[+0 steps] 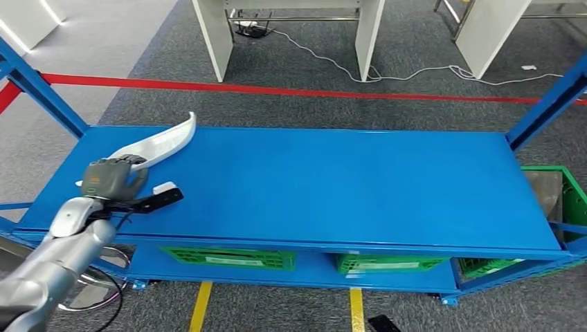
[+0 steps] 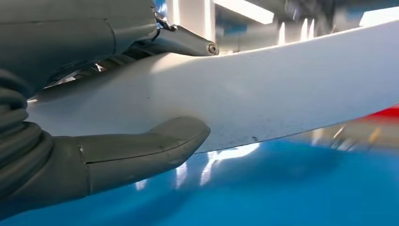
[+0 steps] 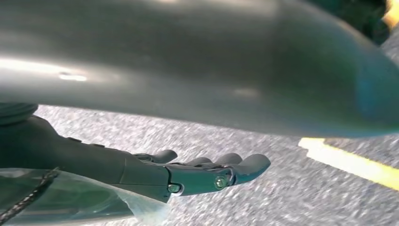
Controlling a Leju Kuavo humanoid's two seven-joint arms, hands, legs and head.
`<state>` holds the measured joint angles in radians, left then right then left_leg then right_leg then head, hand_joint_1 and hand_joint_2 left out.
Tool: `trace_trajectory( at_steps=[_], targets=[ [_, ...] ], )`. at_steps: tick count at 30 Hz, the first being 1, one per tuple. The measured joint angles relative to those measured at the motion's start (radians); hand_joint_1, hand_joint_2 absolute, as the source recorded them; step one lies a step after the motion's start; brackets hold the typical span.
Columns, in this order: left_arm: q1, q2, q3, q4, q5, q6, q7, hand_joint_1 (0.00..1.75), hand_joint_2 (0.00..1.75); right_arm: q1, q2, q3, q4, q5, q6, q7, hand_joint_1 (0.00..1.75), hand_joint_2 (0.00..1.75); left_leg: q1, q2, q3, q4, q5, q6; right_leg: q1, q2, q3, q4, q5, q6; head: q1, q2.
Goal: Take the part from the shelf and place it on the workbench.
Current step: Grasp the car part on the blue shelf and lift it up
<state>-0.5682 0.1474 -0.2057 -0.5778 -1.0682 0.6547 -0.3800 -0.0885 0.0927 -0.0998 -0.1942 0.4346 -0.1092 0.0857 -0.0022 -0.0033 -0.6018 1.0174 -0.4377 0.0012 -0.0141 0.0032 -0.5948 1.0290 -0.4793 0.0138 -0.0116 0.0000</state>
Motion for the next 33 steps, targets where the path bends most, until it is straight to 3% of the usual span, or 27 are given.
trace_trajectory(
  at_steps=[2, 3, 6, 7, 8, 9, 12, 14, 17, 19, 21, 22, 23, 24, 27, 29, 31, 33],
  targets=[
    [0.035, -0.023, -0.003, -0.077, 0.009, 0.021, 0.004, 1.75, 1.75, 0.0, 0.001, -0.005, 0.0, 0.008, -0.001, 0.0, 0.0, 0.0, 0.003, 0.0, -0.004, 0.011, -0.012, -0.008, -0.002, 0.0, 0.001, -0.002, 0.002, -0.012, 0.0, 0.0],
    [0.049, -0.032, -0.005, -0.11, 0.009, 0.022, 0.009, 1.75, 1.75, -0.001, 0.002, -0.006, 0.0, 0.01, -0.001, 0.0, 0.0, 0.0, 0.004, 0.0, -0.014, 0.037, -0.031, -0.013, -0.003, 0.0, 0.002, -0.004, 0.004, -0.019, -0.001, 0.0],
    [0.075, -0.051, -0.012, -0.174, 0.026, 0.023, 0.007, 1.75, 1.75, -0.001, 0.002, -0.008, 0.0, 0.013, -0.001, -0.001, 0.0, 0.0, 0.008, 0.001, -0.092, 0.217, -0.121, -0.024, -0.004, 0.003, 0.003, -0.005, 0.004, -0.028, -0.004, 0.0],
    [0.086, -0.06, -0.012, -0.196, 0.041, 0.023, -0.003, 1.75, 1.75, 0.001, 0.003, -0.01, 0.0, 0.015, -0.001, 0.0, 0.0, 0.0, 0.008, 0.001, -0.115, 0.267, -0.136, -0.025, -0.004, 0.004, 0.004, -0.005, 0.003, -0.029, -0.004, 0.0],
    [0.1, -0.069, -0.014, -0.222, 0.057, 0.024, -0.015, 1.75, 1.75, 0.002, 0.003, -0.012, 0.0, 0.017, -0.001, 0.0, 0.0, 0.0, 0.009, 0.001, -0.126, 0.286, -0.133, -0.024, -0.004, 0.005, 0.005, -0.004, 0.002, -0.028, -0.004, 0.0],
    [0.115, -0.081, -0.02, -0.257, 0.069, 0.024, -0.024, 1.75, 1.75, 0.003, 0.003, -0.015, 0.0, 0.019, -0.001, 0.0, 0.0, 0.0, 0.009, 0.001, -0.117, 0.264, -0.109, -0.022, -0.004, 0.005, 0.007, -0.004, 0.001, -0.027, -0.004, 0.0],
    [0.153, -0.117, -0.063, -0.393, 0.077, 0.029, -0.027, 1.75, 1.75, 0.001, 0.004, -0.023, 0.0, 0.028, -0.001, 0.0, 0.0, 0.0, 0.007, 0.0, -0.034, 0.077, -0.011, -0.009, -0.002, 0.003, 0.014, -0.004, -0.007, -0.018, -0.003, 0.0],
    [0.17, -0.137, -0.098, -0.464, 0.074, 0.032, -0.018, 1.75, 1.75, -0.001, 0.004, -0.027, 0.0, 0.032, 0.0, 0.0, 0.0, 0.0, 0.002, 0.0, -0.008, 0.016, -0.003, -0.002, 0.0, 0.001, 0.013, -0.004, -0.008, -0.009, -0.002, 0.0],
    [0.189, -0.153, -0.124, -0.532, 0.075, 0.033, -0.01, 1.75, 1.75, 0.0, 0.005, -0.031, 0.0, 0.034, 0.0, 0.001, 0.0, 0.0, 0.005, 0.002, -0.003, 0.001, -0.006, 0.012, 0.0, 0.001, 0.008, -0.002, -0.014, 0.007, -0.002, 0.0],
    [0.193, -0.159, -0.133, -0.564, 0.079, 0.033, -0.009, 1.75, 1.75, 0.002, 0.005, -0.032, 0.0, 0.035, -0.001, 0.001, 0.0, 0.0, 0.01, 0.003, 0.001, -0.007, -0.002, 0.025, 0.0, 0.0, -0.022, 0.06, -0.054, 0.014, 0.0, 0.0],
    [0.199, -0.163, -0.141, -0.583, 0.083, 0.034, -0.009, 1.75, 1.75, 0.002, 0.005, -0.034, 0.0, 0.035, -0.001, 0.001, 0.0, 0.0, 0.008, 0.002, 0.001, -0.007, -0.002, 0.031, 0.0, -0.001, -0.085, 0.192, -0.112, 0.018, 0.001, 0.0],
    [0.203, -0.164, -0.145, -0.59, 0.087, 0.034, -0.011, 1.75, 1.75, 0.002, 0.005, -0.035, 0.0, 0.035, -0.001, 0.001, 0.0, 0.0, 0.008, 0.002, 0.002, -0.007, -0.002, 0.031, 0.0, -0.001, -0.115, 0.248, -0.129, 0.02, 0.001, 0.0],
    [0.208, -0.165, -0.15, -0.596, 0.096, 0.035, -0.018, 1.75, 1.75, 0.003, 0.005, -0.037, 0.0, 0.035, -0.001, 0.001, 0.0, 0.0, 0.008, 0.002, 0.002, -0.006, -0.002, 0.032, 0.0, -0.001, -0.131, 0.274, -0.128, 0.022, 0.0, 0.0],
    [0.213, -0.167, -0.153, -0.605, 0.113, 0.036, -0.031, 1.75, 1.75, 0.003, 0.005, -0.038, 0.0, 0.036, -0.001, 0.001, 0.0, 0.0, 0.008, 0.002, 0.003, -0.005, -0.003, 0.031, -0.001, -0.001, -0.129, 0.262, -0.108, 0.022, 0.001, 0.0],
    [0.23, -0.185, -0.171, -0.657, 0.207, 0.027, -0.091, 1.75, 1.75, 0.003, 0.005, -0.046, 0.0, 0.037, -0.001, 0.001, 0.0, 0.0, 0.006, 0.0, 0.004, 0.003, -0.008, 0.023, -0.003, -0.002, -0.041, 0.074, -0.012, 0.021, 0.001, 0.0],
    [0.247, -0.2, -0.196, -0.708, 0.288, -0.009, -0.117, 1.75, 1.75, 0.002, 0.006, -0.051, 0.0, 0.037, -0.002, 0.001, 0.0, 0.0, 0.001, -0.001, -0.001, 0.011, -0.008, 0.015, -0.002, 0.0, -0.005, 0.008, 0.005, 0.017, 0.001, 0.0],
    [0.276, -0.212, -0.221, -0.764, 0.409, -0.064, -0.142, 1.75, 1.75, 0.005, 0.007, -0.058, 0.0, 0.034, -0.006, -0.004, 0.0, 0.0, 0.0, -0.001, -0.003, 0.014, -0.005, 0.007, -0.001, 0.003, -0.003, 0.005, 0.006, 0.009, 0.001, 0.0],
    [0.314, -0.225, -0.232, -0.821, 0.553, -0.109, -0.179, 1.75, 1.75, 0.009, 0.008, -0.069, 0.0, 0.031, -0.015, -0.015, 0.0, 0.0, 0.002, 0.0, -0.009, 0.032, -0.028, -0.002, -0.004, 0.004, -0.006, 0.001, 0.013, -0.004, -0.001, 0.0]
  ],
)
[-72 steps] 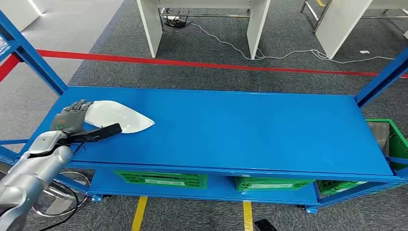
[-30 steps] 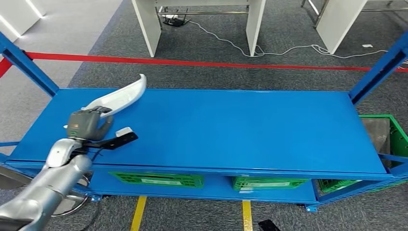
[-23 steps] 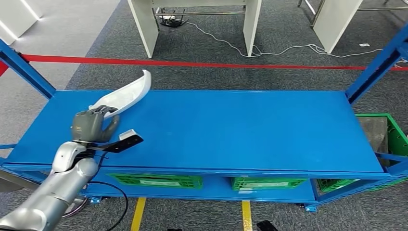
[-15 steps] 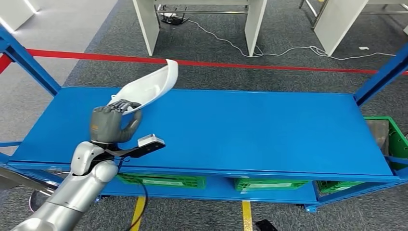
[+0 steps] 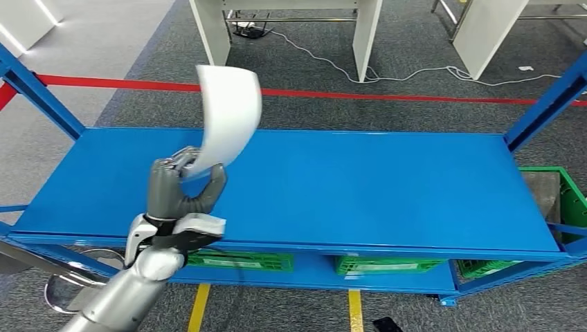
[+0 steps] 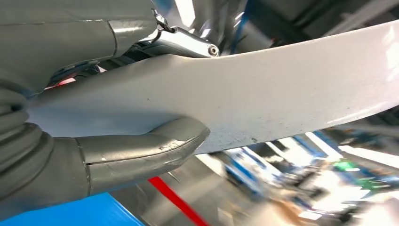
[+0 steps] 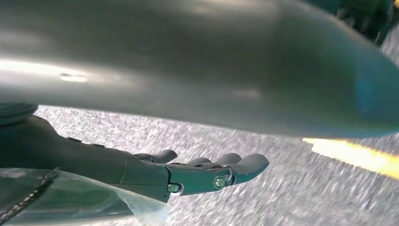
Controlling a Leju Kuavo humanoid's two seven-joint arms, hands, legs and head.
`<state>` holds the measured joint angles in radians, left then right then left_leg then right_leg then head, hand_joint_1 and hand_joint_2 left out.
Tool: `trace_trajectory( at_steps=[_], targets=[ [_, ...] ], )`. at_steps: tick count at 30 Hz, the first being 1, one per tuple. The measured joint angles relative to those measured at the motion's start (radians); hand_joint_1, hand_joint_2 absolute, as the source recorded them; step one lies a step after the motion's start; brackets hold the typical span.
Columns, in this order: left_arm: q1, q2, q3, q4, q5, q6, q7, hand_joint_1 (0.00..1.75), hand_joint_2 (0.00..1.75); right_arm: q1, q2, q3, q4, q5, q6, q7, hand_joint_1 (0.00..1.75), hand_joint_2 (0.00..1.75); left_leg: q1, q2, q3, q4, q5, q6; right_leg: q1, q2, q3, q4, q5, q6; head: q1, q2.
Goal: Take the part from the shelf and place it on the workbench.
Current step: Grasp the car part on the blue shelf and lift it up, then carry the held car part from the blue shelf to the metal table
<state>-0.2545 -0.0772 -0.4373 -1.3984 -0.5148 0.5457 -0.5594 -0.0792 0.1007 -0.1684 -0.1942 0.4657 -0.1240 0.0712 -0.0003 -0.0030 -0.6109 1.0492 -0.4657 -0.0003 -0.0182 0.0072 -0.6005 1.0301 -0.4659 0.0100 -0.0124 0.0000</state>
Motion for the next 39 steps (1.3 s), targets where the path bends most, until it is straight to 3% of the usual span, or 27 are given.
trace_trajectory(
  at_steps=[1, 3, 5, 6, 7, 10, 11, 14, 15, 16, 19, 20, 21, 22, 24, 26, 27, 29, 30, 32, 34, 35, 36, 37, 39],
  targets=[
    [0.018, -0.005, -0.001, -0.025, 0.059, -0.017, -0.018, 1.75, 1.75, 0.001, 0.001, -0.005, 0.0, 0.0, -0.004, -0.006, 0.0, 0.0, 0.001, 0.0, -0.011, 0.034, -0.03, -0.005, -0.002, -0.001, -0.003, -0.002, 0.004, -0.007, -0.002, 0.0],
    [0.055, -0.013, -0.001, -0.065, 0.148, -0.051, -0.05, 1.75, 1.75, 0.004, 0.002, -0.013, 0.0, 0.0, -0.01, -0.015, 0.0, 0.0, 0.004, 0.0, -0.049, 0.155, -0.111, -0.014, -0.002, -0.003, -0.011, -0.003, 0.011, -0.014, -0.006, 0.0],
    [0.095, -0.021, -0.001, -0.089, 0.202, -0.076, -0.074, 1.75, 1.75, 0.008, 0.004, -0.021, 0.0, -0.001, -0.016, -0.017, 0.0, 0.0, 0.005, 0.0, -0.071, 0.25, -0.157, -0.016, -0.001, -0.006, -0.021, -0.003, 0.019, -0.015, -0.006, 0.0],
    [0.112, -0.026, -0.001, -0.098, 0.223, -0.085, -0.084, 1.75, 1.75, 0.011, 0.004, -0.026, 0.0, -0.002, -0.021, -0.018, 0.0, 0.0, 0.004, 0.0, -0.058, 0.247, -0.153, -0.015, -0.001, -0.008, -0.027, -0.003, 0.024, -0.015, -0.006, 0.0],
    [0.126, -0.031, -0.001, -0.105, 0.242, -0.093, -0.092, 1.75, 1.75, 0.012, 0.004, -0.032, 0.0, -0.002, -0.024, -0.018, 0.0, 0.0, 0.004, 0.0, -0.025, 0.201, -0.132, -0.011, 0.0, -0.008, -0.033, -0.003, 0.03, -0.014, -0.006, 0.0],
    [0.152, -0.052, -0.001, -0.124, 0.291, -0.11, -0.109, 1.75, 1.75, 0.012, 0.006, -0.045, 0.0, -0.004, -0.032, -0.021, 0.0, 0.0, -0.002, 0.001, 0.102, -0.006, -0.071, 0.005, 0.002, -0.008, -0.045, -0.003, 0.049, -0.006, -0.005, 0.0],
    [0.159, -0.058, -0.001, -0.129, 0.306, -0.116, -0.113, 1.75, 1.75, 0.012, 0.008, -0.049, 0.0, -0.004, -0.03, -0.02, 0.0, 0.0, -0.005, 0.001, 0.119, -0.038, -0.066, 0.009, 0.002, -0.009, -0.046, -0.004, 0.055, 0.0, -0.005, 0.0],
    [0.179, -0.068, 0.0, -0.133, 0.346, -0.142, -0.121, 1.75, 1.75, 0.016, 0.01, -0.058, 0.001, 0.001, -0.015, -0.007, 0.0, 0.0, -0.01, 0.001, 0.112, -0.051, -0.044, 0.022, -0.003, -0.011, -0.049, -0.013, 0.071, 0.019, -0.005, 0.0],
    [0.183, -0.071, 0.001, -0.133, 0.356, -0.152, -0.124, 1.75, 1.75, 0.019, 0.01, -0.059, 0.001, 0.004, -0.012, -0.006, 0.0, 0.0, -0.008, 0.002, 0.105, -0.055, -0.032, 0.029, -0.003, -0.011, -0.056, -0.006, 0.057, 0.024, -0.004, 0.0],
    [0.185, -0.075, 0.001, -0.133, 0.363, -0.159, -0.128, 1.75, 1.75, 0.022, 0.01, -0.06, 0.001, 0.008, -0.011, -0.009, 0.0, 0.0, -0.006, 0.003, 0.095, -0.059, -0.019, 0.035, -0.003, -0.01, -0.068, 0.017, 0.024, 0.028, -0.003, 0.0],
    [0.19, -0.081, 0.002, -0.133, 0.382, -0.177, -0.134, 1.75, 1.75, 0.025, 0.01, -0.062, 0.002, 0.02, -0.019, -0.026, 0.0, 0.0, -0.005, 0.005, 0.053, -0.06, 0.014, 0.044, -0.003, -0.009, -0.112, 0.185, -0.12, 0.035, 0.004, 0.0],
    [0.195, -0.081, 0.002, -0.133, 0.386, -0.181, -0.134, 1.75, 1.75, 0.025, 0.01, -0.062, 0.002, 0.022, -0.022, -0.032, 0.0, 0.0, -0.005, 0.006, 0.038, -0.059, 0.025, 0.043, -0.003, -0.009, -0.115, 0.234, -0.14, 0.037, 0.004, 0.0],
    [0.199, -0.081, 0.002, -0.133, 0.39, -0.184, -0.134, 1.75, 1.75, 0.025, 0.01, -0.062, 0.002, 0.023, -0.023, -0.037, 0.0, 0.0, -0.005, 0.006, 0.023, -0.058, 0.035, 0.042, -0.003, -0.009, -0.105, 0.257, -0.137, 0.039, 0.004, 0.0],
    [0.205, -0.081, 0.003, -0.133, 0.392, -0.186, -0.134, 1.75, 1.75, 0.025, 0.01, -0.062, 0.002, 0.024, -0.024, -0.04, 0.0, 0.0, -0.005, 0.007, 0.01, -0.058, 0.045, 0.039, -0.004, -0.009, -0.079, 0.246, -0.114, 0.039, 0.004, 0.0],
    [0.216, -0.082, 0.003, -0.133, 0.396, -0.192, -0.134, 1.75, 1.75, 0.024, 0.01, -0.063, 0.001, 0.026, -0.024, -0.045, 0.0, 0.0, -0.004, 0.006, -0.013, -0.054, 0.062, 0.032, -0.004, -0.009, 0.018, 0.132, -0.073, 0.038, 0.004, 0.0],
    [0.223, -0.082, 0.004, -0.133, 0.402, -0.2, -0.136, 1.75, 1.75, 0.021, 0.01, -0.063, 0.001, 0.028, -0.021, -0.045, 0.0, 0.0, -0.007, 0.006, -0.028, -0.045, 0.076, 0.022, -0.002, -0.007, 0.112, -0.001, -0.082, 0.032, 0.003, 0.0],
    [0.225, -0.083, 0.004, -0.134, 0.406, -0.207, -0.137, 1.75, 1.75, 0.019, 0.01, -0.063, 0.001, 0.028, -0.017, -0.044, 0.0, 0.0, -0.008, 0.007, -0.031, -0.042, 0.083, 0.017, 0.0, -0.005, 0.13, -0.034, -0.095, 0.029, 0.002, 0.0],
    [0.23, -0.085, 0.003, -0.133, 0.414, -0.225, -0.139, 1.75, 1.75, 0.02, 0.01, -0.064, 0.001, 0.028, -0.006, -0.043, 0.0, 0.0, -0.007, 0.007, -0.035, -0.04, 0.094, 0.006, 0.001, -0.006, 0.125, -0.043, -0.091, 0.016, 0.003, 0.0],
    [0.232, -0.086, 0.002, -0.133, 0.417, -0.233, -0.139, 1.75, 1.75, 0.022, 0.01, -0.066, 0.002, 0.028, -0.001, -0.043, 0.0, 0.0, -0.005, 0.006, -0.04, -0.033, 0.082, 0.0, 0.001, -0.008, 0.117, -0.042, -0.083, 0.008, 0.003, 0.0],
    [0.236, -0.087, 0.001, -0.133, 0.42, -0.245, -0.139, 1.75, 1.75, 0.024, 0.01, -0.07, 0.002, 0.025, 0.006, -0.044, 0.0, 0.0, -0.001, 0.005, -0.062, 0.033, 0.006, -0.013, -0.001, -0.012, 0.1, -0.042, -0.063, -0.009, -0.001, 0.0],
    [0.238, -0.087, -0.002, -0.132, 0.42, -0.25, -0.139, 1.75, 1.75, 0.025, 0.01, -0.074, 0.002, 0.024, 0.012, -0.045, 0.0, 0.0, 0.001, 0.005, -0.091, 0.163, -0.093, -0.021, 0.001, -0.013, 0.078, -0.04, -0.04, -0.015, -0.004, 0.0],
    [0.239, -0.087, -0.003, -0.132, 0.42, -0.251, -0.139, 1.75, 1.75, 0.025, 0.01, -0.076, 0.002, 0.023, 0.013, -0.046, 0.0, 0.0, 0.001, 0.005, -0.097, 0.219, -0.119, -0.023, 0.002, -0.014, 0.065, -0.038, -0.029, -0.016, -0.004, 0.0],
    [0.24, -0.087, -0.004, -0.132, 0.42, -0.251, -0.139, 1.75, 1.75, 0.026, 0.01, -0.077, 0.002, 0.023, 0.013, -0.046, 0.0, 0.0, 0.001, 0.005, -0.09, 0.248, -0.123, -0.022, 0.004, -0.014, 0.049, -0.035, -0.019, -0.016, -0.004, 0.0],
    [0.241, -0.087, -0.004, -0.131, 0.42, -0.251, -0.139, 1.75, 1.75, 0.027, 0.01, -0.079, 0.002, 0.023, 0.013, -0.046, 0.0, 0.0, 0.001, 0.004, -0.065, 0.239, -0.109, -0.019, 0.006, -0.014, 0.035, -0.033, -0.01, -0.015, -0.004, 0.0],
    [0.241, -0.088, -0.005, -0.131, 0.42, -0.251, -0.139, 1.75, 1.75, 0.026, 0.011, -0.08, 0.002, 0.023, 0.013, -0.046, 0.0, 0.0, -0.002, 0.004, 0.029, 0.121, -0.064, -0.004, 0.009, -0.013, 0.012, -0.028, 0.006, -0.015, -0.004, 0.0]
  ],
)
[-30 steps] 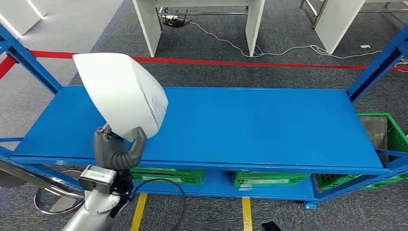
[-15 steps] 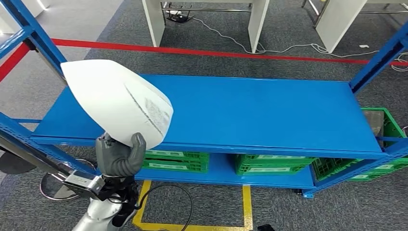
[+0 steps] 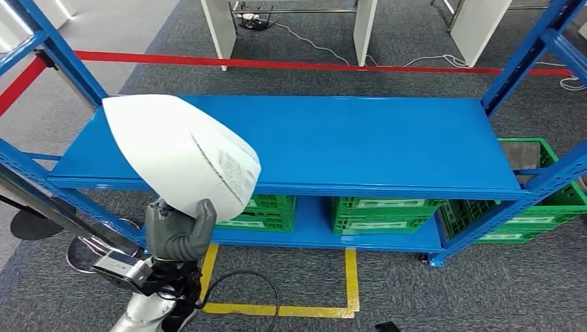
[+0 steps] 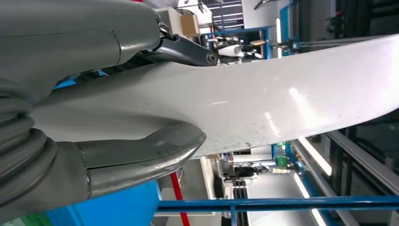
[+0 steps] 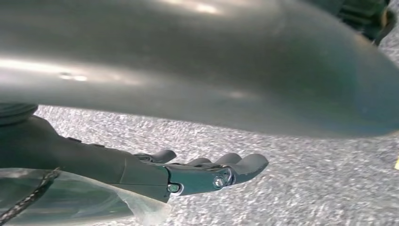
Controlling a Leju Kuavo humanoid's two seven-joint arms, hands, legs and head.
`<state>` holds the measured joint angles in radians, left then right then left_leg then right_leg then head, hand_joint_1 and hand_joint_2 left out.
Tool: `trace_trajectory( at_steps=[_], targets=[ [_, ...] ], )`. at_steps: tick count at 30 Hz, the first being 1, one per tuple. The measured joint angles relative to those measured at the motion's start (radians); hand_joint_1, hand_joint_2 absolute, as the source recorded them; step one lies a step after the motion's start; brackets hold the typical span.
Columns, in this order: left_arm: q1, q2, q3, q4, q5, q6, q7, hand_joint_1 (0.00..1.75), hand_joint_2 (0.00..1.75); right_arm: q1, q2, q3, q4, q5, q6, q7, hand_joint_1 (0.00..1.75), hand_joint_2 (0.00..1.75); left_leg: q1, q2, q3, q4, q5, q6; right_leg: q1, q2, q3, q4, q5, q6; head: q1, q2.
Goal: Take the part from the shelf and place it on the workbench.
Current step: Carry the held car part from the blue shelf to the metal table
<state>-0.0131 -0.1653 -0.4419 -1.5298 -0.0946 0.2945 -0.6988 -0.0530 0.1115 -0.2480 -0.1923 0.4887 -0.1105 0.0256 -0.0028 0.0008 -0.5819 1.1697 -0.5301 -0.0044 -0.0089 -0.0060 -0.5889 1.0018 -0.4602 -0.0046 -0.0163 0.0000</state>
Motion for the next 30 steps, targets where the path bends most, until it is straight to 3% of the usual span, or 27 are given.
trace_trajectory(
  at_steps=[2, 3, 6, 7, 8, 10, 11, 12, 13, 14, 15, 16, 18, 20, 21, 22, 24, 26, 27, 28, 30],
  targets=[
    [-0.001, -0.003, -0.001, 0.0, 0.0, 0.0, 0.0, 1.75, 1.75, 0.0, 0.002, -0.001, 0.0, 0.0, 0.0, 0.0, 0.0, 0.0, -0.006, -0.001, 0.089, -0.138, 0.01, 0.018, 0.004, 0.001, -0.013, 0.002, 0.015, 0.006, 0.0, 0.0],
    [-0.002, -0.005, -0.002, 0.0, 0.0, -0.001, 0.0, 1.75, 1.75, 0.0, 0.003, -0.001, 0.0, 0.0, 0.0, 0.0, 0.0, 0.0, -0.01, -0.001, 0.109, -0.175, 0.006, 0.024, 0.003, 0.0, -0.017, 0.001, 0.023, 0.012, 0.001, 0.0],
    [-0.002, -0.007, -0.006, 0.0, -0.001, -0.002, 0.0, 1.75, 1.75, 0.0, 0.003, -0.002, 0.0, 0.006, -0.001, -0.002, 0.0, 0.0, -0.011, 0.001, 0.101, -0.2, 0.025, 0.033, -0.001, 0.0, -0.028, -0.001, 0.037, 0.031, 0.0, 0.0],
    [-0.003, -0.008, -0.007, 0.0, -0.001, -0.002, 0.0, 1.75, 1.75, 0.0, 0.003, -0.002, 0.0, 0.011, -0.001, -0.003, 0.0, 0.0, -0.009, 0.003, 0.092, -0.204, 0.038, 0.038, -0.001, 0.002, -0.038, 0.012, 0.016, 0.035, 0.002, 0.0],
    [-0.003, -0.009, -0.009, 0.0, -0.001, -0.002, 0.0, 1.75, 1.75, 0.0, 0.003, -0.002, 0.0, 0.015, 0.0, -0.003, 0.0, 0.0, -0.006, 0.005, 0.08, -0.208, 0.052, 0.043, -0.001, 0.003, -0.053, 0.045, -0.024, 0.039, 0.004, 0.0],
    [-0.002, -0.01, -0.011, 0.001, -0.001, -0.003, 0.0, 1.75, 1.75, -0.001, 0.003, -0.002, 0.0, 0.02, 0.002, -0.003, 0.0, 0.0, -0.005, 0.006, 0.049, -0.208, 0.077, 0.048, -0.003, 0.004, -0.09, 0.164, -0.125, 0.046, 0.008, 0.0],
    [-0.001, -0.009, -0.011, 0.001, -0.003, -0.005, 0.0, 1.75, 1.75, -0.001, 0.003, -0.002, 0.0, 0.022, 0.005, -0.004, 0.0, 0.0, -0.006, 0.006, 0.032, -0.207, 0.09, 0.048, -0.004, 0.004, -0.101, 0.227, -0.154, 0.05, 0.009, 0.0],
    [0.0, -0.008, -0.011, 0.002, -0.008, -0.009, 0.0, 1.75, 1.75, -0.001, 0.003, -0.002, 0.0, 0.024, 0.009, -0.005, 0.0, 0.0, -0.006, 0.007, 0.014, -0.205, 0.102, 0.047, -0.004, 0.004, -0.102, 0.269, -0.159, 0.053, 0.009, 0.0],
    [0.0, -0.007, -0.012, 0.002, -0.014, -0.014, 0.0, 1.75, 1.75, -0.001, 0.003, -0.002, 0.0, 0.028, 0.013, -0.006, 0.0, 0.0, -0.005, 0.007, -0.004, -0.203, 0.114, 0.045, -0.005, 0.004, -0.087, 0.279, -0.142, 0.055, 0.009, 0.0],
    [0.001, -0.005, -0.012, 0.002, -0.021, -0.02, 0.0, 1.75, 1.75, -0.001, 0.003, -0.002, 0.0, 0.032, 0.016, -0.008, 0.0, 0.0, -0.004, 0.007, -0.02, -0.199, 0.124, 0.042, -0.006, 0.004, -0.055, 0.253, -0.112, 0.057, 0.009, 0.0],
    [0.002, -0.003, -0.013, 0.002, -0.027, -0.024, 0.0, 1.75, 1.75, -0.002, 0.003, -0.002, 0.0, 0.035, 0.018, -0.01, 0.0, 0.0, -0.004, 0.007, -0.035, -0.194, 0.133, 0.038, -0.008, 0.004, -0.007, 0.195, -0.086, 0.058, 0.009, 0.0],
    [0.002, -0.002, -0.014, 0.002, -0.033, -0.026, 0.0, 1.75, 1.75, -0.005, 0.004, -0.002, 0.0, 0.038, 0.019, -0.012, 0.0, 0.0, -0.004, 0.007, -0.051, -0.187, 0.141, 0.033, -0.009, 0.004, 0.051, 0.118, -0.077, 0.06, 0.01, 0.0],
    [0.005, 0.0, -0.015, 0.002, -0.041, -0.028, 0.0, 1.75, 1.75, -0.01, 0.004, -0.002, -0.001, 0.044, 0.019, -0.015, 0.0, 0.0, -0.007, 0.007, -0.071, -0.175, 0.158, 0.023, -0.008, 0.007, 0.128, -0.004, -0.094, 0.053, 0.01, 0.0],
    [0.011, 0.003, -0.015, 0.002, -0.048, -0.033, 0.0, 1.75, 1.75, -0.011, 0.005, -0.002, -0.001, 0.051, 0.018, -0.016, 0.0, 0.0, -0.008, 0.008, -0.079, -0.174, 0.177, 0.013, -0.005, 0.009, 0.132, -0.033, -0.102, 0.039, 0.011, 0.0],
    [0.014, 0.005, -0.015, 0.002, -0.051, -0.035, -0.001, 1.75, 1.75, -0.01, 0.006, -0.002, 0.0, 0.053, 0.018, -0.017, 0.0, 0.0, -0.006, 0.007, -0.083, -0.173, 0.177, 0.009, -0.005, 0.007, 0.123, -0.032, -0.094, 0.032, 0.012, 0.0],
    [0.018, 0.007, -0.015, 0.002, -0.054, -0.037, -0.001, 1.75, 1.75, -0.009, 0.008, -0.002, 0.0, 0.055, 0.017, -0.017, 0.0, 0.0, -0.005, 0.006, -0.09, -0.162, 0.158, 0.002, -0.006, 0.005, 0.116, -0.031, -0.085, 0.021, 0.012, 0.0],
    [0.025, 0.012, -0.015, 0.002, -0.059, -0.039, -0.001, 1.75, 1.75, -0.009, 0.01, -0.002, 0.0, 0.056, 0.015, -0.017, 0.0, 0.0, -0.001, 0.004, -0.112, -0.081, 0.065, -0.01, -0.007, 0.0, 0.097, -0.03, -0.064, 0.005, 0.009, 0.0],
    [0.03, 0.015, -0.014, 0.002, -0.063, -0.039, 0.0, 1.75, 1.75, -0.009, 0.011, -0.002, 0.0, 0.054, 0.013, -0.019, 0.0, 0.0, 0.002, 0.004, -0.131, 0.052, -0.029, -0.019, -0.006, -0.002, 0.072, -0.024, -0.046, 0.001, 0.005, 0.0],
    [0.032, 0.017, -0.014, 0.002, -0.067, -0.037, 0.002, 1.75, 1.75, -0.008, 0.011, -0.002, 0.0, 0.052, 0.014, -0.021, 0.0, 0.0, 0.002, 0.004, -0.13, 0.1, -0.045, -0.02, -0.005, -0.002, 0.058, -0.019, -0.039, 0.001, 0.005, 0.0],
    [0.035, 0.018, -0.013, 0.002, -0.072, -0.035, 0.004, 1.75, 1.75, -0.008, 0.011, -0.002, 0.0, 0.051, 0.015, -0.024, 0.0, 0.0, 0.002, 0.004, -0.117, 0.115, -0.038, -0.018, -0.004, -0.003, 0.043, -0.015, -0.032, 0.001, 0.004, 0.0],
    [0.04, 0.019, -0.012, 0.002, -0.085, -0.03, 0.009, 1.75, 1.75, -0.008, 0.012, -0.003, 0.0, 0.054, 0.019, -0.027, 0.0, 0.0, 0.001, 0.004, -0.046, 0.04, 0.011, -0.007, 0.0, -0.003, 0.017, -0.01, -0.018, 0.001, 0.004, 0.0]
  ],
)
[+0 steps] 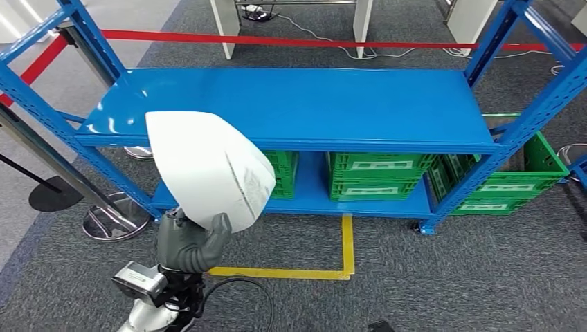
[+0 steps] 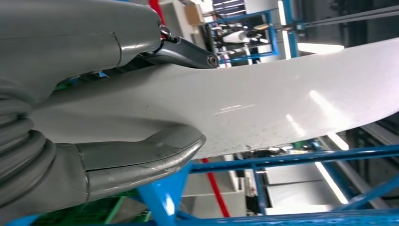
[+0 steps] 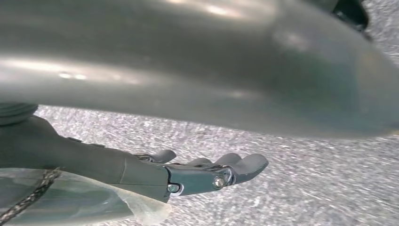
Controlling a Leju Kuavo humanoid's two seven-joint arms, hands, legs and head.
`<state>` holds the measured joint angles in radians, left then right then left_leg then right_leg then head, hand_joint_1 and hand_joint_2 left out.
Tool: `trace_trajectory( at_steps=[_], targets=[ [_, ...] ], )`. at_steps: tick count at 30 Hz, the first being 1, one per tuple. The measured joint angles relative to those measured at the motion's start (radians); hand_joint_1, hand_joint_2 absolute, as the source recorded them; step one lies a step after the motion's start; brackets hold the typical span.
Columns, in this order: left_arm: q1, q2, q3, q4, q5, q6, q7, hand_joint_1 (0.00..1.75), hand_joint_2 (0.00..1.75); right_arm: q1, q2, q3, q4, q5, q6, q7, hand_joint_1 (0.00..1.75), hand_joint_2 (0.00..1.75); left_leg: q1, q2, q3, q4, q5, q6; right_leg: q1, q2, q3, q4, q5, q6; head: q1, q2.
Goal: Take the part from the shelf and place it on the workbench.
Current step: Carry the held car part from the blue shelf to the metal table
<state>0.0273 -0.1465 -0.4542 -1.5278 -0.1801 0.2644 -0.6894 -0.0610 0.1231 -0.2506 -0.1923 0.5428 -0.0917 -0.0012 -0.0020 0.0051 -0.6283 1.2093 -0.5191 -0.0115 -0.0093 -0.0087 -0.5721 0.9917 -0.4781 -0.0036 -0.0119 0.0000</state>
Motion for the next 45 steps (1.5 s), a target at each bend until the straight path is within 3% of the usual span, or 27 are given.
trace_trajectory(
  at_steps=[2, 4, 6, 8, 11, 12, 13, 14, 15, 17, 19, 21, 22, 24, 26, 28, 30, 33, 34, 36, 37, 39, 41, 42, 43, 44, 45],
  targets=[
    [0.0, 0.0, 0.001, 0.0, -0.007, 0.003, 0.002, 1.75, 1.75, 0.002, 0.001, 0.0, 0.0, 0.012, 0.006, 0.002, 0.0, 0.0, -0.007, 0.015, 0.092, -0.14, 0.02, 0.016, 0.005, -0.004, -0.013, 0.001, 0.012, 0.003, 0.0, 0.0],
    [-0.001, -0.001, 0.001, 0.0, -0.01, 0.008, 0.002, 1.75, 1.75, 0.005, 0.002, 0.0, 0.0, 0.026, 0.009, 0.009, 0.0, 0.0, -0.016, 0.026, 0.136, -0.219, 0.008, 0.028, 0.006, -0.015, -0.017, 0.001, 0.022, 0.012, 0.001, 0.0],
    [0.001, -0.002, 0.003, 0.0, -0.011, 0.011, 0.003, 1.75, 1.75, 0.007, 0.002, 0.0, 0.0, 0.034, 0.01, 0.013, 0.0, 0.0, -0.015, 0.017, 0.137, -0.238, 0.011, 0.035, 0.004, -0.026, -0.022, 0.002, 0.026, 0.023, 0.001, 0.0],
    [0.002, -0.003, 0.005, 0.0, -0.011, 0.013, 0.003, 1.75, 1.75, 0.006, 0.002, 0.0, 0.0, 0.038, 0.01, 0.013, 0.0, 0.0, -0.009, 0.006, 0.132, -0.248, 0.022, 0.047, 0.004, -0.019, -0.042, 0.036, -0.005, 0.033, 0.003, 0.0],
    [0.006, -0.005, 0.009, 0.0, -0.011, 0.013, 0.003, 1.75, 1.75, 0.005, 0.002, 0.0, 0.0, 0.042, 0.01, 0.014, 0.0, 0.0, -0.009, -0.011, 0.116, -0.247, 0.037, 0.059, 0.002, 0.002, -0.117, 0.223, -0.107, 0.041, 0.006, 0.0],
    [0.008, -0.005, 0.01, 0.0, -0.011, 0.012, 0.003, 1.75, 1.75, 0.007, 0.002, 0.0, 0.0, 0.043, 0.011, 0.015, 0.0, 0.0, -0.01, -0.017, 0.111, -0.245, 0.041, 0.059, 0.002, 0.003, -0.135, 0.275, -0.125, 0.042, 0.005, 0.0],
    [0.01, -0.005, 0.011, 0.0, -0.011, 0.012, 0.003, 1.75, 1.75, 0.008, 0.002, 0.0, 0.0, 0.045, 0.012, 0.015, 0.0, 0.0, -0.011, -0.025, 0.106, -0.243, 0.044, 0.058, 0.001, 0.005, -0.135, 0.291, -0.123, 0.043, 0.006, 0.0],
    [0.012, -0.005, 0.012, 0.0, -0.011, 0.012, 0.003, 1.75, 1.75, 0.008, 0.002, 0.001, 0.0, 0.047, 0.014, 0.015, 0.0, 0.0, -0.011, -0.034, 0.101, -0.24, 0.047, 0.057, 0.001, 0.007, -0.114, 0.262, -0.102, 0.043, 0.006, 0.0],
    [0.012, -0.005, 0.013, 0.0, -0.011, 0.012, 0.003, 1.75, 1.75, 0.008, 0.002, 0.001, 0.0, 0.049, 0.016, 0.015, 0.0, 0.0, -0.011, -0.044, 0.098, -0.235, 0.048, 0.056, -0.001, 0.016, -0.075, 0.197, -0.069, 0.041, 0.006, 0.0],
    [0.012, -0.006, 0.016, 0.0, -0.011, 0.012, 0.003, 1.75, 1.75, 0.008, 0.001, 0.003, 0.0, 0.051, 0.018, 0.015, 0.0, 0.0, -0.011, -0.062, 0.086, -0.221, 0.048, 0.051, -0.007, 0.063, 0.005, 0.06, -0.03, 0.036, 0.005, 0.0],
    [0.012, -0.007, 0.018, 0.0, -0.011, 0.012, 0.004, 1.75, 1.75, 0.009, 0.0, 0.004, 0.0, 0.052, 0.019, 0.015, 0.0, 0.0, -0.009, -0.08, 0.07, -0.211, 0.052, 0.04, -0.009, 0.093, 0.034, 0.01, -0.03, 0.032, 0.005, 0.0],
    [0.015, -0.007, 0.019, 0.0, -0.012, 0.012, 0.004, 1.75, 1.75, 0.01, 0.002, 0.005, 0.0, 0.056, 0.022, 0.015, 0.0, 0.0, -0.006, -0.101, 0.058, -0.207, 0.058, 0.027, -0.01, 0.074, 0.033, 0.007, -0.027, 0.025, 0.005, 0.0],
    [0.017, -0.006, 0.02, 0.0, -0.012, 0.012, 0.004, 1.75, 1.75, 0.01, 0.002, 0.005, 0.0, 0.059, 0.023, 0.016, 0.0, 0.0, -0.007, -0.099, 0.053, -0.201, 0.054, 0.021, -0.012, 0.061, 0.033, 0.005, -0.024, 0.02, 0.005, 0.0],
    [0.018, -0.005, 0.02, -0.001, -0.012, 0.011, 0.003, 1.75, 1.75, 0.009, 0.004, 0.006, 0.0, 0.063, 0.025, 0.015, 0.0, 0.0, -0.007, -0.068, 0.024, -0.139, 0.01, 0.007, -0.018, 0.032, 0.032, -0.001, -0.018, 0.009, -0.004, 0.0],
    [0.021, -0.004, 0.02, -0.001, -0.011, 0.01, 0.003, 1.75, 1.75, 0.01, 0.004, 0.007, 0.0, 0.067, 0.025, 0.015, 0.0, 0.0, -0.001, -0.03, -0.026, -0.016, -0.057, -0.007, -0.016, 0.001, 0.029, 0.0, -0.017, 0.006, -0.013, 0.0],
    [0.028, -0.001, 0.022, -0.001, -0.009, 0.007, 0.002, 1.75, 1.75, 0.012, 0.004, 0.008, 0.0, 0.073, 0.025, 0.016, 0.0, 0.0, 0.008, -0.018, -0.05, 0.058, -0.078, -0.016, -0.016, -0.029, 0.027, 0.001, -0.017, 0.006, -0.013, 0.0],
    [0.039, 0.002, 0.024, -0.006, -0.003, 0.0, -0.001, 1.75, 1.75, 0.011, 0.006, 0.013, 0.0, 0.086, 0.02, 0.016, 0.0, 0.0, 0.014, -0.005, -0.006, -0.008, -0.032, -0.019, -0.017, -0.054, 0.026, 0.002, -0.017, 0.007, -0.014, 0.0],
    [0.052, 0.002, 0.027, -0.042, 0.028, -0.011, -0.008, 1.75, 1.75, 0.006, 0.01, 0.026, 0.0, 0.11, -0.001, 0.019, 0.0, 0.0, 0.007, 0.05, 0.087, -0.189, 0.03, -0.01, -0.012, -0.084, 0.027, 0.004, -0.015, 0.017, -0.013, 0.0],
    [0.053, 0.001, 0.028, -0.056, 0.035, -0.014, -0.009, 1.75, 1.75, 0.004, 0.01, 0.029, 0.0, 0.116, -0.005, 0.022, 0.0, 0.0, 0.003, 0.059, 0.095, -0.211, 0.032, -0.004, -0.01, -0.094, 0.026, 0.004, -0.015, 0.023, -0.013, 0.0],
    [0.059, 0.0, 0.03, -0.075, 0.039, -0.016, -0.011, 1.75, 1.75, -0.004, 0.011, 0.032, -0.001, 0.122, -0.006, 0.028, 0.0, 0.0, -0.001, 0.043, 0.088, -0.215, 0.036, 0.011, -0.009, -0.113, 0.027, 0.002, -0.012, 0.035, -0.012, 0.0],
    [0.062, -0.001, 0.032, -0.082, 0.038, -0.017, -0.011, 1.75, 1.75, -0.008, 0.011, 0.033, -0.001, 0.125, -0.007, 0.029, 0.0, 0.0, 0.0, 0.034, 0.086, -0.219, 0.041, 0.019, -0.011, -0.109, 0.025, 0.005, -0.017, 0.041, -0.012, 0.0],
    [0.065, -0.003, 0.033, -0.096, 0.033, -0.014, -0.012, 1.75, 1.75, -0.013, 0.012, 0.036, -0.002, 0.128, -0.012, 0.029, 0.0, 0.0, 0.003, 0.014, 0.082, -0.225, 0.051, 0.035, -0.015, -0.064, 0.0, 0.057, -0.059, 0.049, -0.008, 0.0],
    [0.067, -0.006, 0.033, -0.105, 0.031, -0.008, -0.012, 1.75, 1.75, -0.011, 0.012, 0.038, -0.002, 0.131, -0.018, 0.027, 0.0, 0.0, 0.002, -0.006, 0.075, -0.225, 0.058, 0.045, -0.014, -0.011, -0.056, 0.186, -0.129, 0.048, -0.005, 0.0],
    [0.069, -0.007, 0.034, -0.106, 0.033, -0.006, -0.012, 1.75, 1.75, -0.009, 0.012, 0.039, -0.002, 0.132, -0.019, 0.026, 0.0, 0.0, 0.0, -0.018, 0.071, -0.225, 0.06, 0.048, -0.013, -0.001, -0.084, 0.251, -0.155, 0.046, -0.004, 0.0],
    [0.071, -0.007, 0.034, -0.107, 0.035, -0.005, -0.012, 1.75, 1.75, -0.007, 0.012, 0.039, -0.002, 0.134, -0.02, 0.025, 0.0, 0.0, -0.002, -0.03, 0.068, -0.224, 0.062, 0.049, -0.012, 0.004, -0.101, 0.29, -0.164, 0.044, -0.004, 0.0],
    [0.074, -0.007, 0.034, -0.107, 0.037, -0.005, -0.012, 1.75, 1.75, -0.005, 0.012, 0.039, -0.002, 0.135, -0.02, 0.024, 0.0, 0.0, -0.005, -0.044, 0.066, -0.222, 0.063, 0.049, -0.011, 0.006, -0.101, 0.293, -0.154, 0.041, -0.005, 0.0],
    [0.075, -0.007, 0.034, -0.108, 0.039, -0.005, -0.012, 1.75, 1.75, -0.004, 0.012, 0.04, -0.002, 0.136, -0.021, 0.023, 0.0, 0.0, -0.006, -0.058, 0.065, -0.22, 0.065, 0.049, -0.01, 0.012, -0.081, 0.254, -0.125, 0.037, -0.005, 0.0]
  ],
)
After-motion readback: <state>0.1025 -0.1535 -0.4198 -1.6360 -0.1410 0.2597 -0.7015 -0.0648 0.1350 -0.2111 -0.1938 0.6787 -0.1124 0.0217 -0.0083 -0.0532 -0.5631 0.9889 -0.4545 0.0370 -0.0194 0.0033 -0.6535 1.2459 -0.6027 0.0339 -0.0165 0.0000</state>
